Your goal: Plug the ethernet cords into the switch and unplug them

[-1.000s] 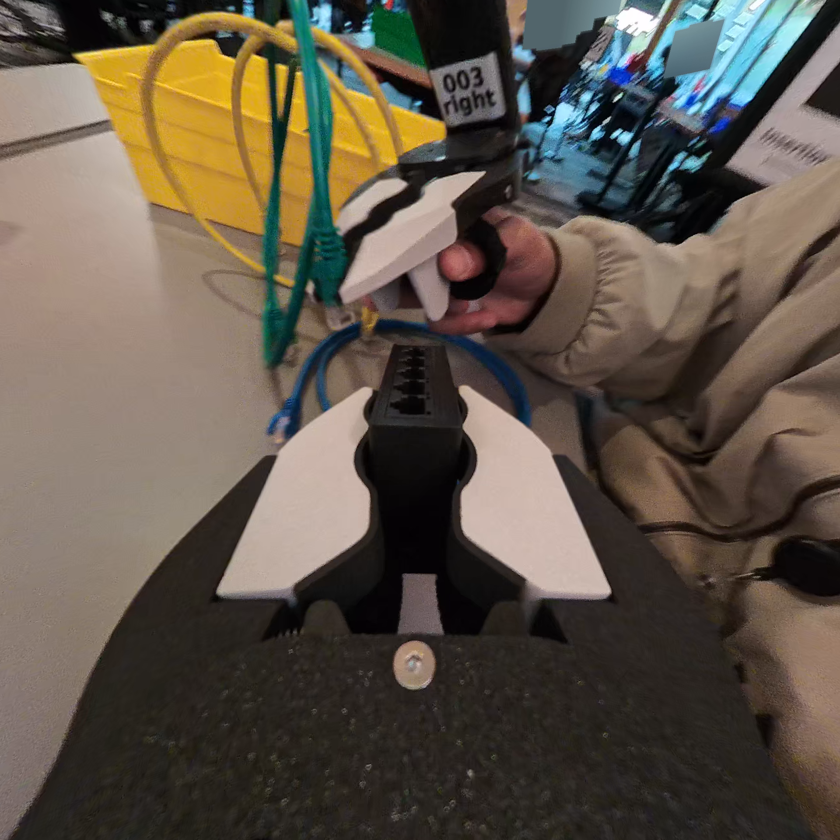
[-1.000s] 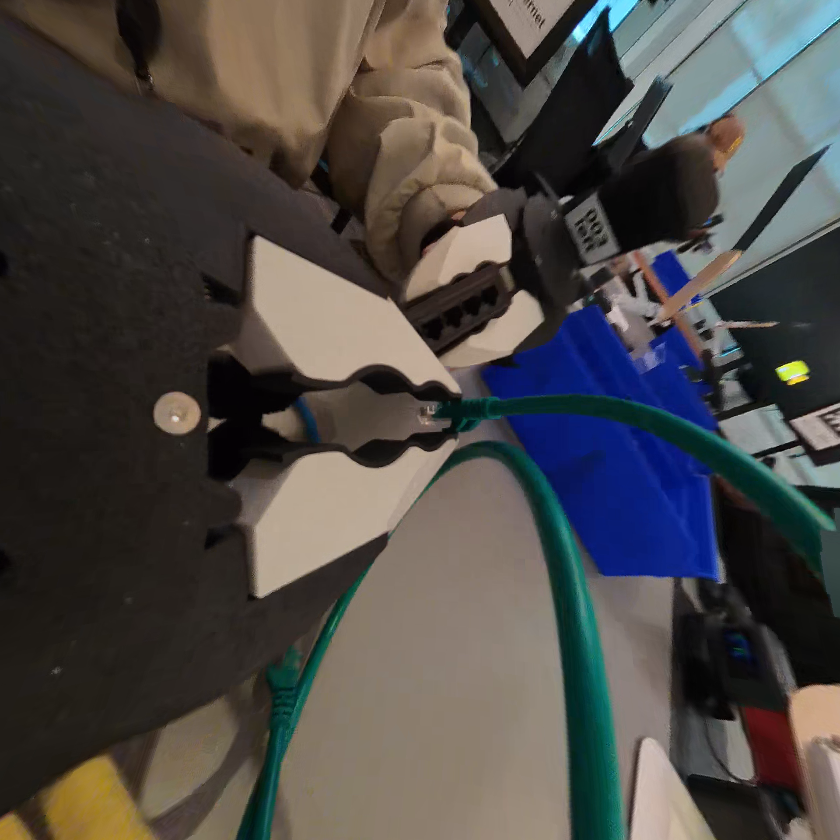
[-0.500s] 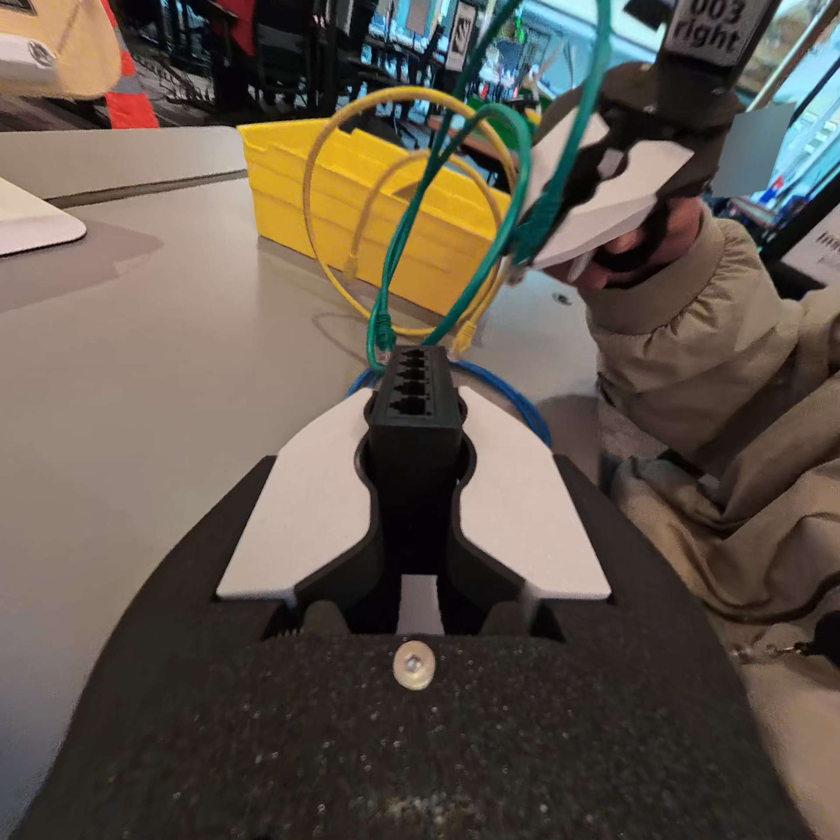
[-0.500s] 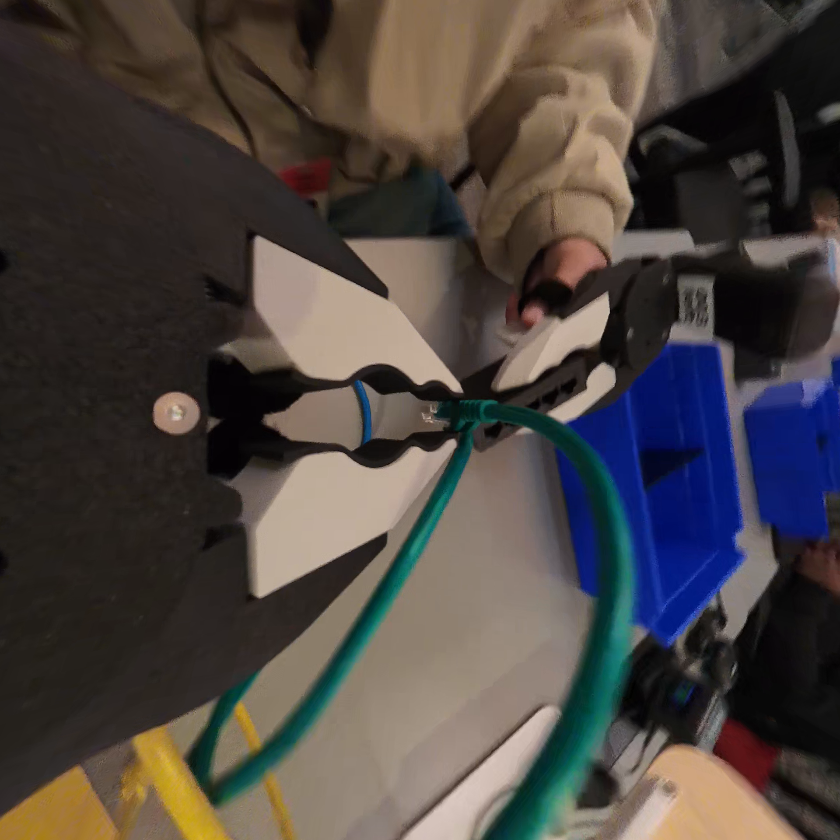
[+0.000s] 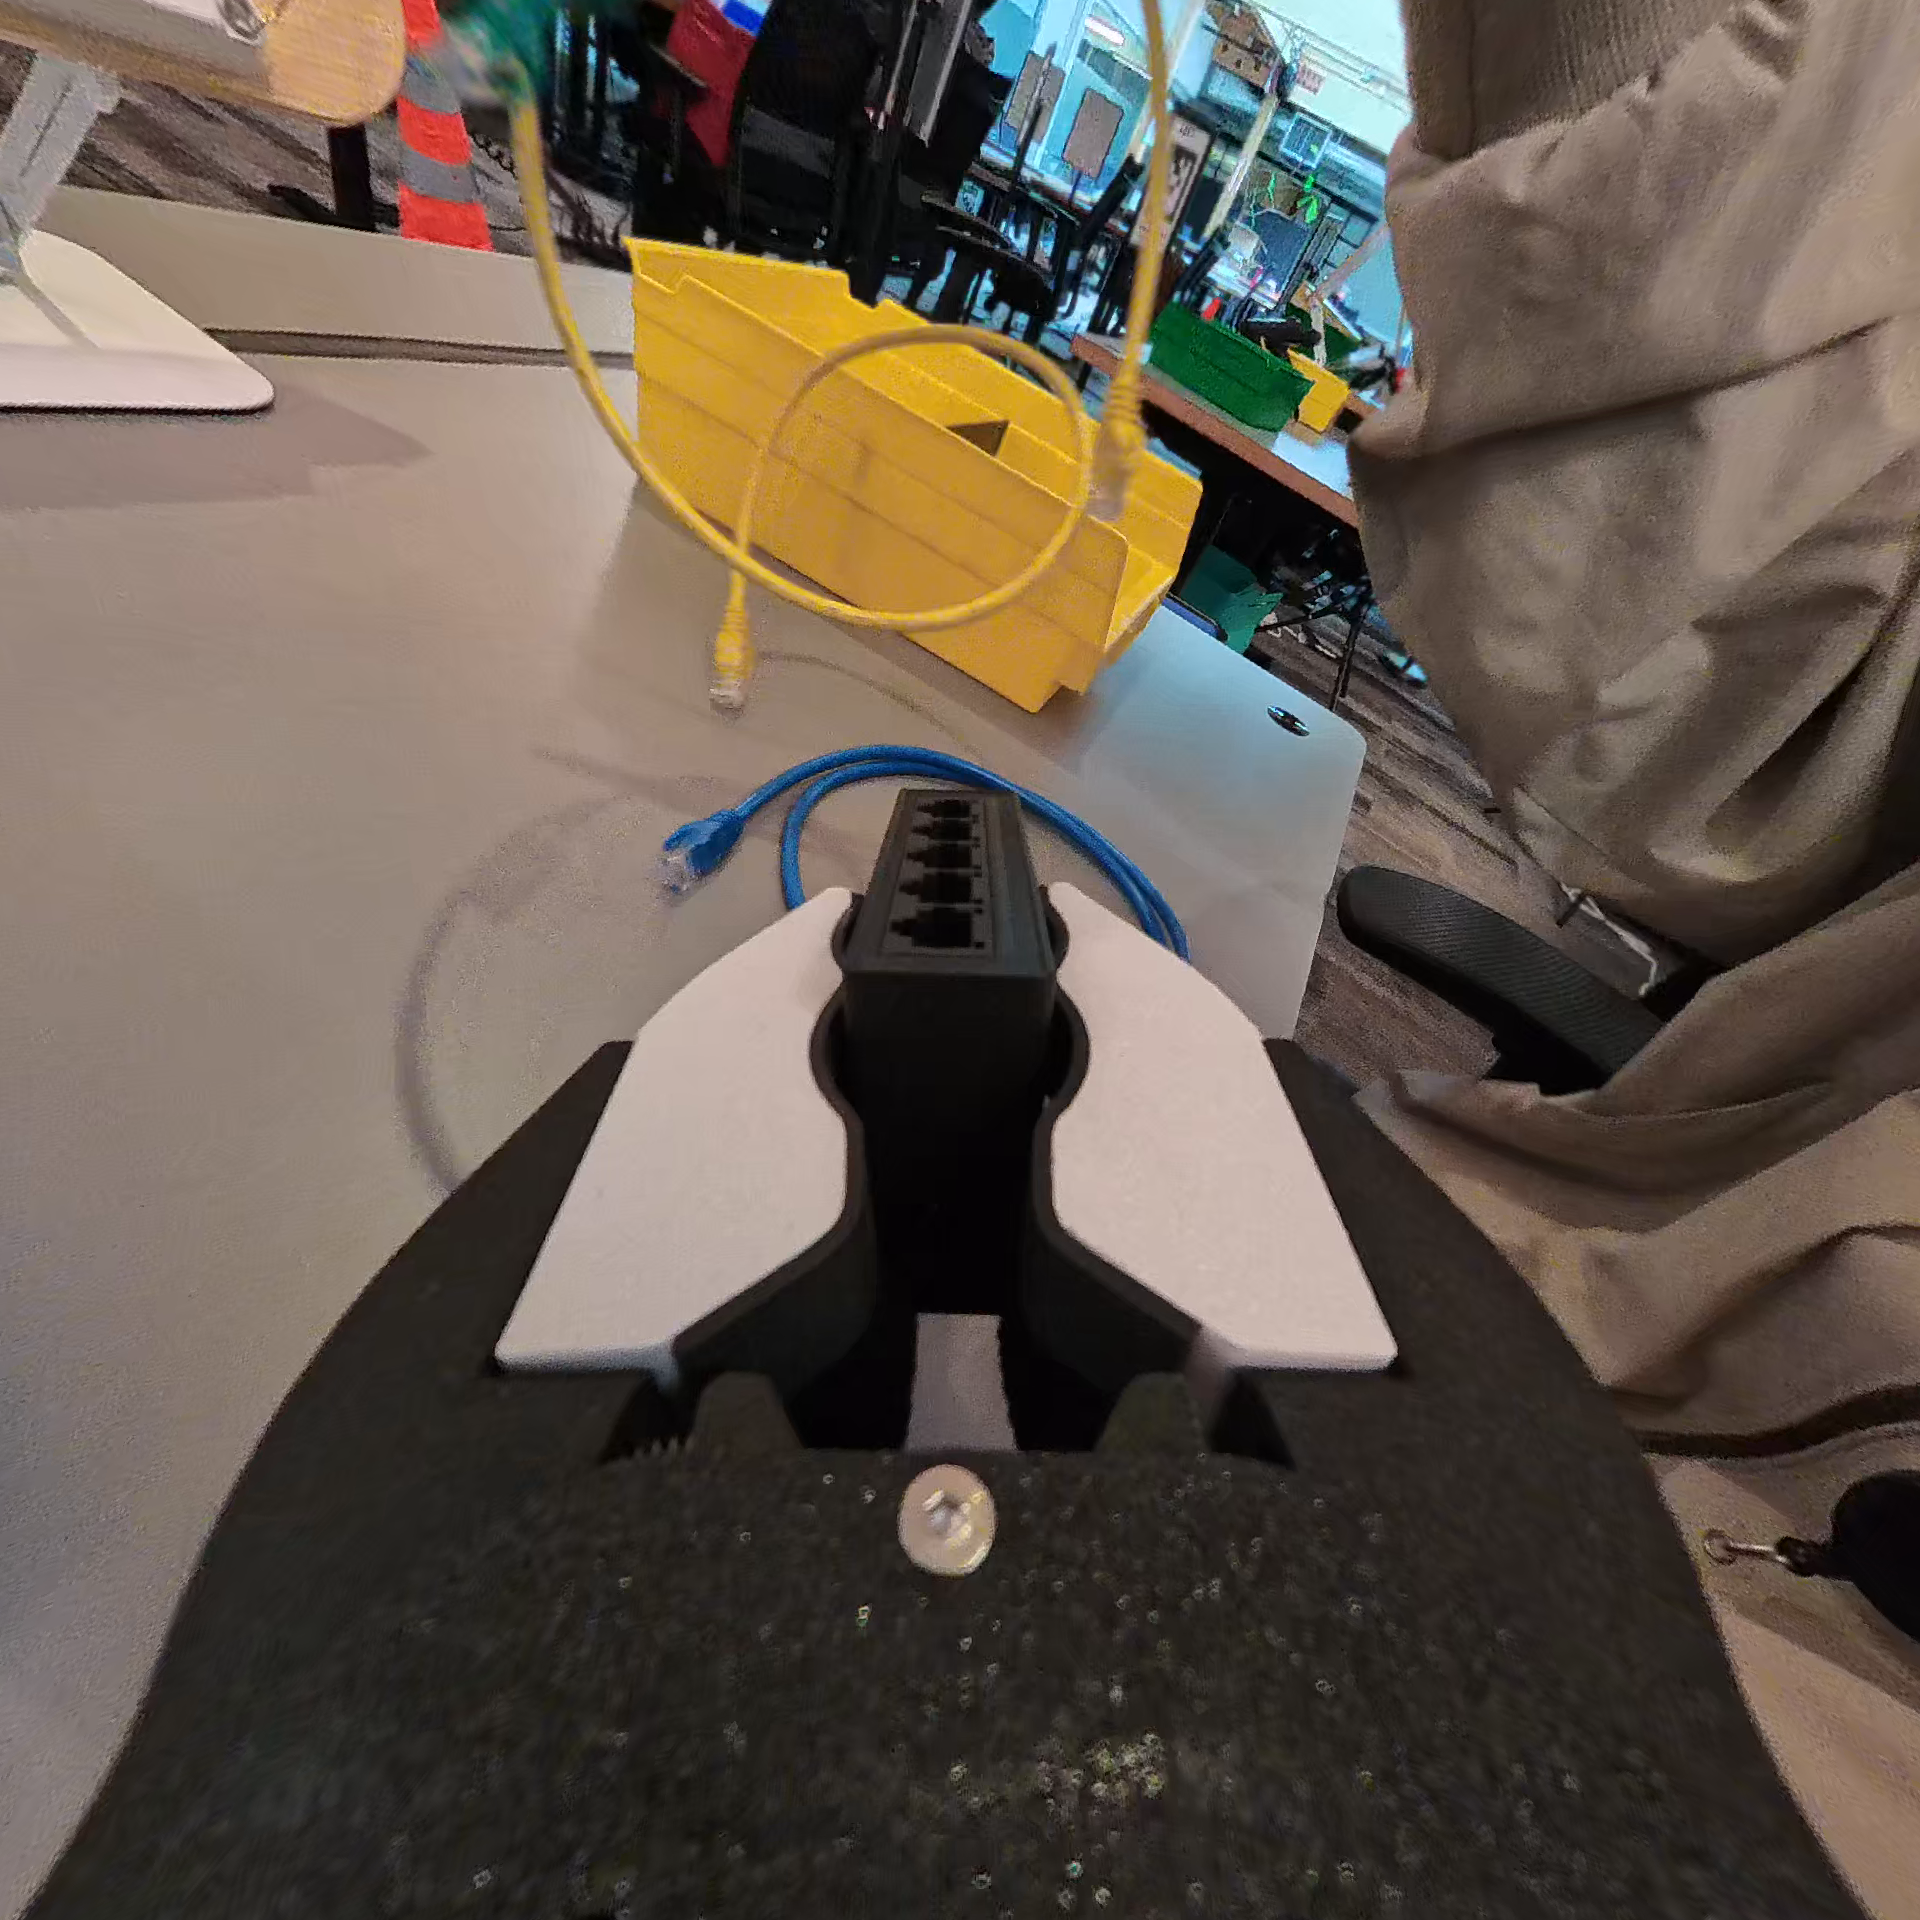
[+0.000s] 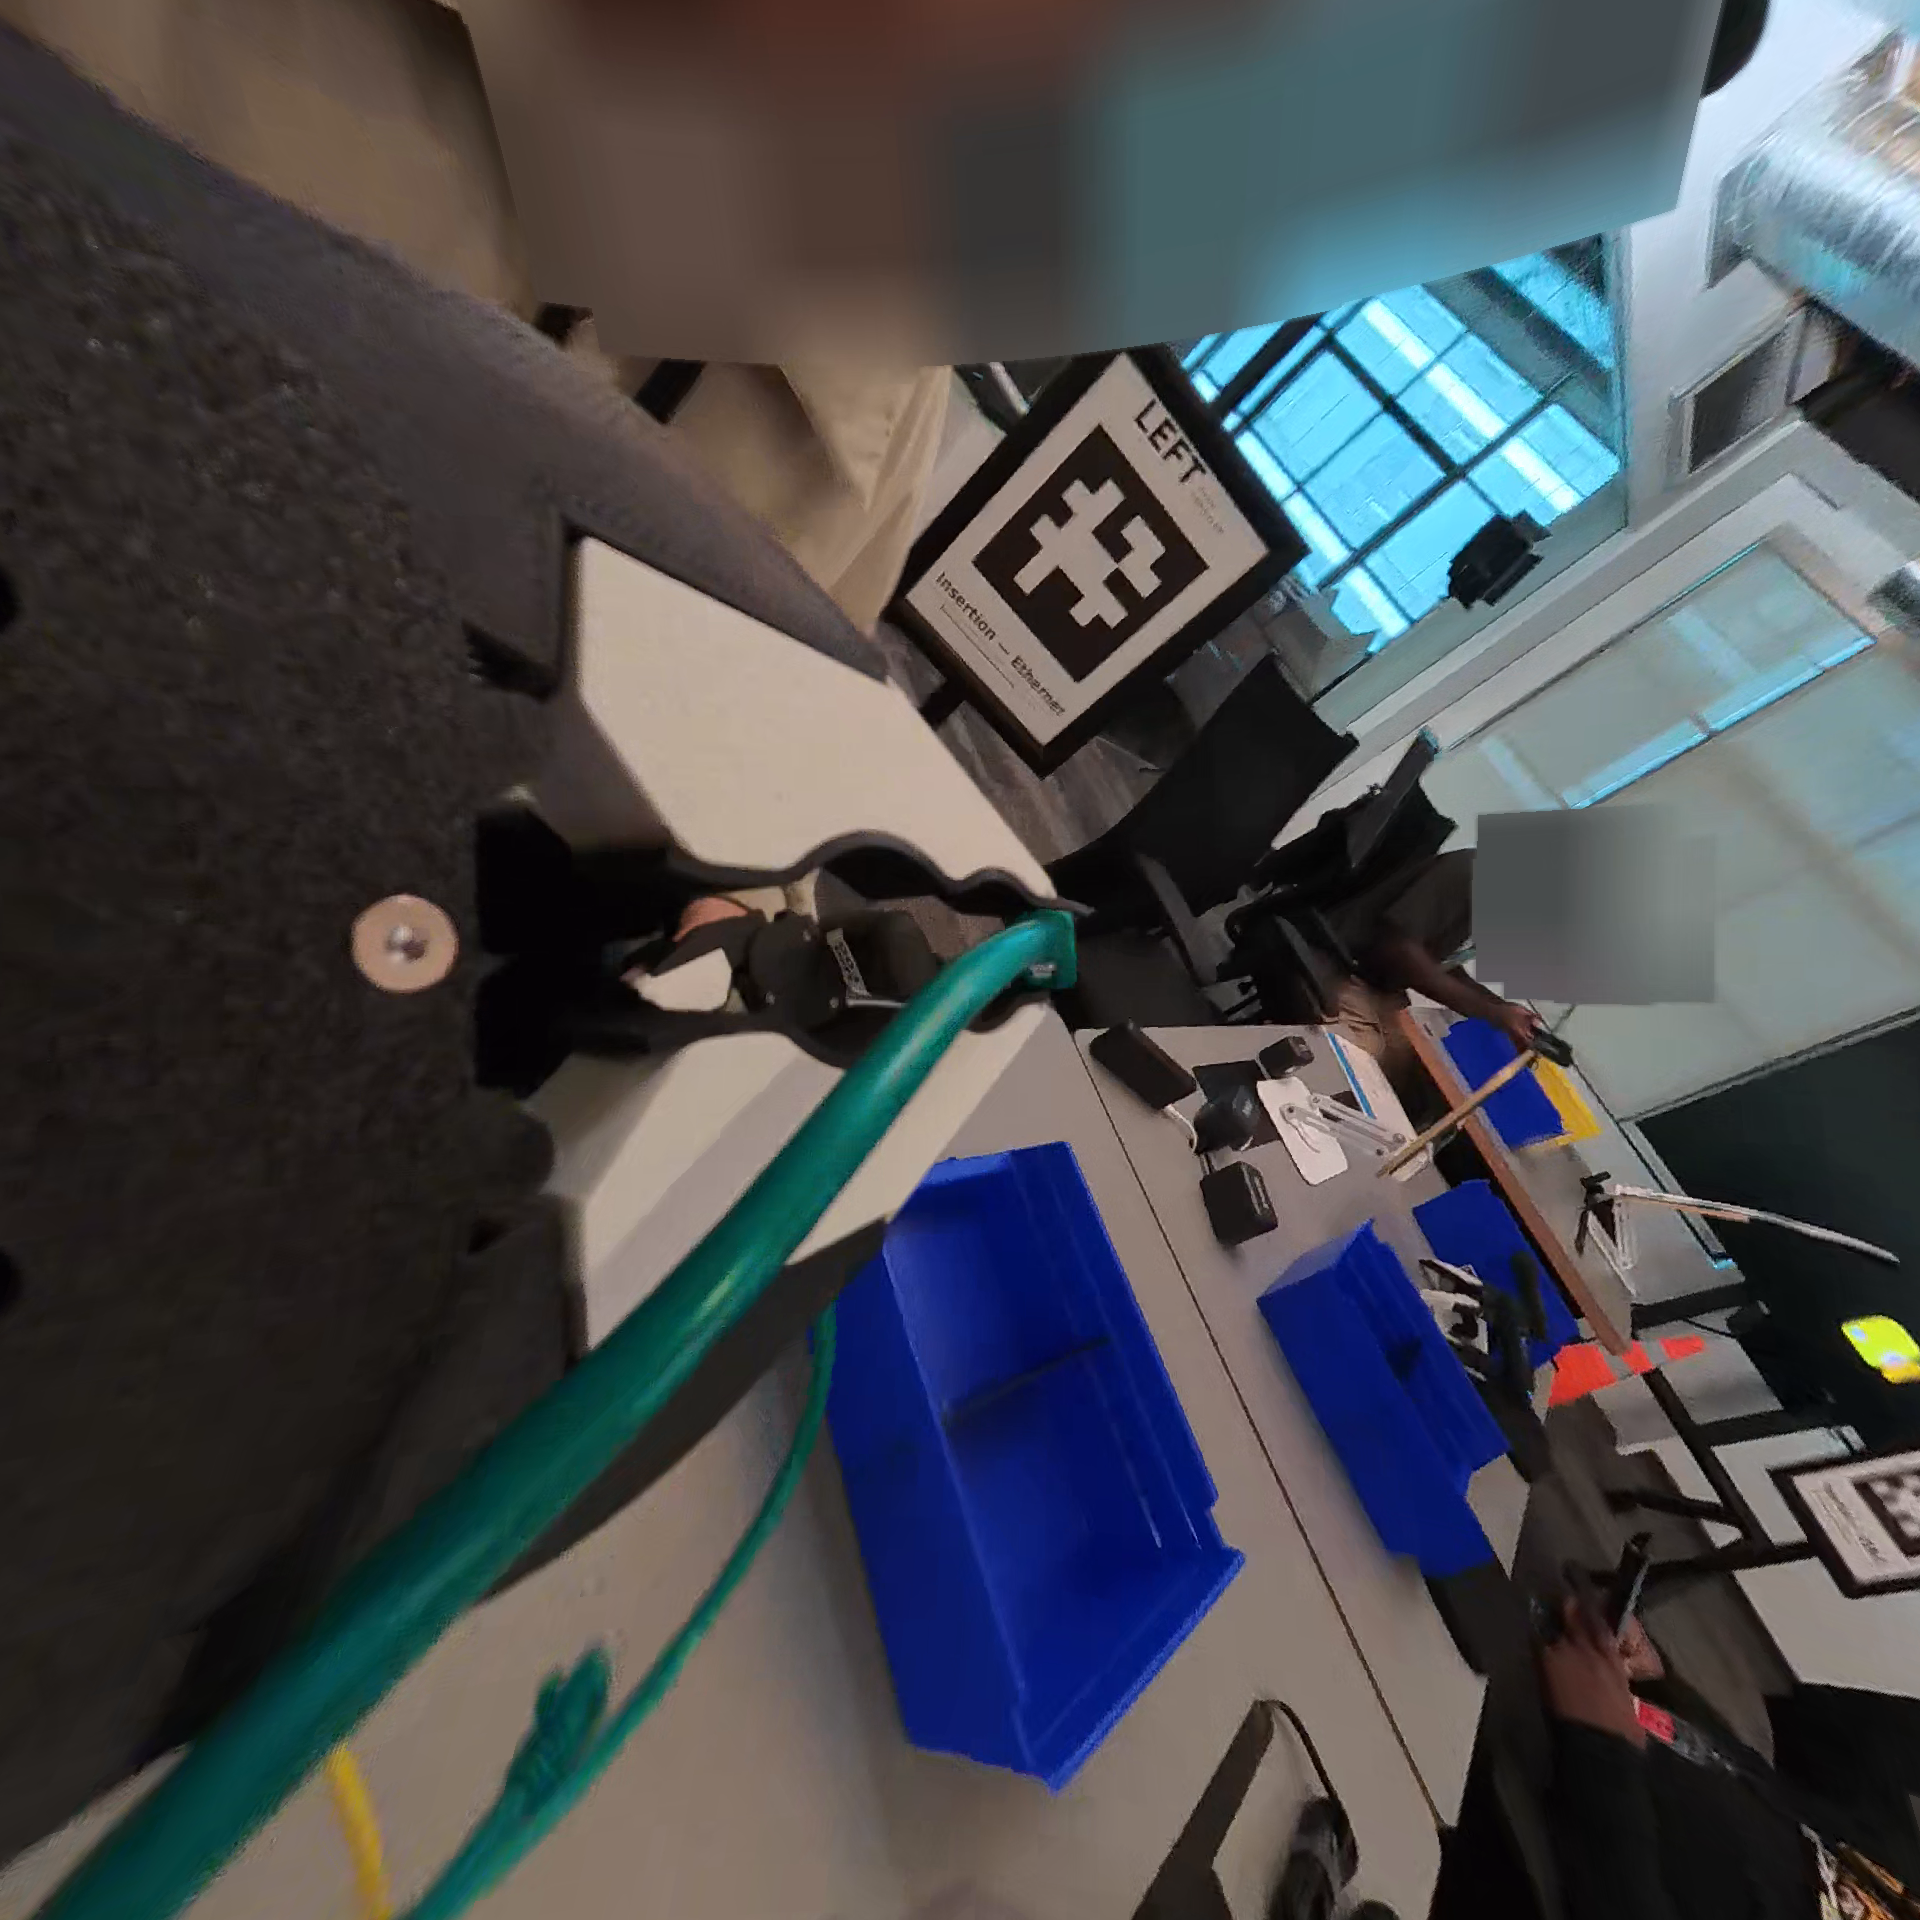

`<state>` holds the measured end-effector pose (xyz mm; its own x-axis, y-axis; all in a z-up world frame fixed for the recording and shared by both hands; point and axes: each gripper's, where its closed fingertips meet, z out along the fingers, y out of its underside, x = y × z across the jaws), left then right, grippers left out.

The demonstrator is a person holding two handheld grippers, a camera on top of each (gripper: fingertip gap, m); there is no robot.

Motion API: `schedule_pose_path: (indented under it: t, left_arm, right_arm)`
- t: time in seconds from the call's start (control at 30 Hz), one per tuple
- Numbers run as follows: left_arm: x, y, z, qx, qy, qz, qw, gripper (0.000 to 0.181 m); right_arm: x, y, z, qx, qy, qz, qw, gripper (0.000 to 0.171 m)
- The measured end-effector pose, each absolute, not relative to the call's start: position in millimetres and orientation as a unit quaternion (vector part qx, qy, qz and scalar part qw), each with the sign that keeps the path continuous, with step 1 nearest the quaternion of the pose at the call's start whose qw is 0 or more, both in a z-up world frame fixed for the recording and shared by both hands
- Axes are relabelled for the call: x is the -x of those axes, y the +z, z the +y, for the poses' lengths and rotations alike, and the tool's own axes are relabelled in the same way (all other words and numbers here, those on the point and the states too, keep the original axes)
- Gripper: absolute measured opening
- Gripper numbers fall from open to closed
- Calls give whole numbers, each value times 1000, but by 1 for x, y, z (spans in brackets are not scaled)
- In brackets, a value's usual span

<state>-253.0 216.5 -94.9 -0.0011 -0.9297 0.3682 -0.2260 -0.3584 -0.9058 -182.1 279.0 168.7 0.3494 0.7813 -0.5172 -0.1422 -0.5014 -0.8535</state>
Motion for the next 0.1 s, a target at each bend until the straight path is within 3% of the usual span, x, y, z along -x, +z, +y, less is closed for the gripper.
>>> schedule_pose_path:
  t: [0.03, 0.1]
  left_arm:
    - [256, -96, 218, 626, -535, 463, 329, 29]
    - [260, -100, 223, 633, -527, 462, 328, 29]
  right_arm:
    - [186, 175, 276, 689, 523, -245, 438, 13]
    - [187, 183, 276, 699, 495, -264, 444, 12]
